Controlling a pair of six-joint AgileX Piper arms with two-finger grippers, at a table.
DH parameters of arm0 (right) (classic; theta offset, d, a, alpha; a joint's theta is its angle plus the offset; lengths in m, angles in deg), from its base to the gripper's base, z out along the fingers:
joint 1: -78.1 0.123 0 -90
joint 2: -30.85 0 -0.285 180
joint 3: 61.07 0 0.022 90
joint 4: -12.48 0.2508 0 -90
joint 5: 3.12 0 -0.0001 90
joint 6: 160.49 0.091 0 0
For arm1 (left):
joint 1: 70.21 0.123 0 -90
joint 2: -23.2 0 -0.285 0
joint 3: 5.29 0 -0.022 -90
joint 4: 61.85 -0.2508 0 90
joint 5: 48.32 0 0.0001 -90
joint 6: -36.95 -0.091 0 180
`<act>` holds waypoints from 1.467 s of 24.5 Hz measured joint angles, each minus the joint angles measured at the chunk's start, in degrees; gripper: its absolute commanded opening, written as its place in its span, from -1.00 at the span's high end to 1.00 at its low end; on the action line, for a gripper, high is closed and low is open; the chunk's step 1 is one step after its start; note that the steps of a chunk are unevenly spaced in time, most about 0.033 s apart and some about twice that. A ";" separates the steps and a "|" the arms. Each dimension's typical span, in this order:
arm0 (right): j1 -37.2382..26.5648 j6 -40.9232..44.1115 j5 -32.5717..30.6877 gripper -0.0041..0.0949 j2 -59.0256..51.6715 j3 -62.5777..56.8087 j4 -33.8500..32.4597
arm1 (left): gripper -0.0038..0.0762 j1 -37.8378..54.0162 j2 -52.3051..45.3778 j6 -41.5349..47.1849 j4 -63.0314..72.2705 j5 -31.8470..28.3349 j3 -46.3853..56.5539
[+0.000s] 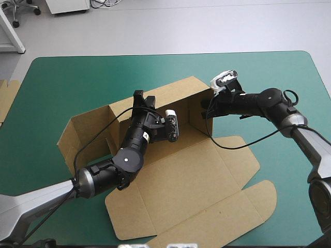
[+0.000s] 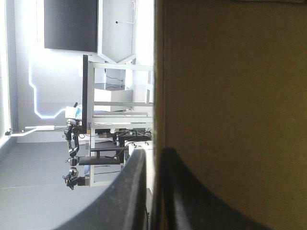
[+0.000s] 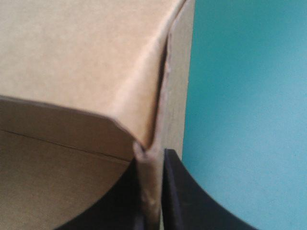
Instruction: Fold the box
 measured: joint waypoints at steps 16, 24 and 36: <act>0.11 0.05 0.24 0.92 0.55 0.07 0.60 | 0.22 -4.17 -3.61 -0.14 0.46 -1.04 -0.23; 0.11 0.05 0.30 0.92 0.68 0.19 0.87 | 0.23 -9.09 -4.25 -4.37 0.41 -3.34 -0.23; 0.21 2.31 0.45 0.92 0.68 0.47 -0.47 | 0.38 1.80 -11.70 -12.17 0.04 -13.31 -3.05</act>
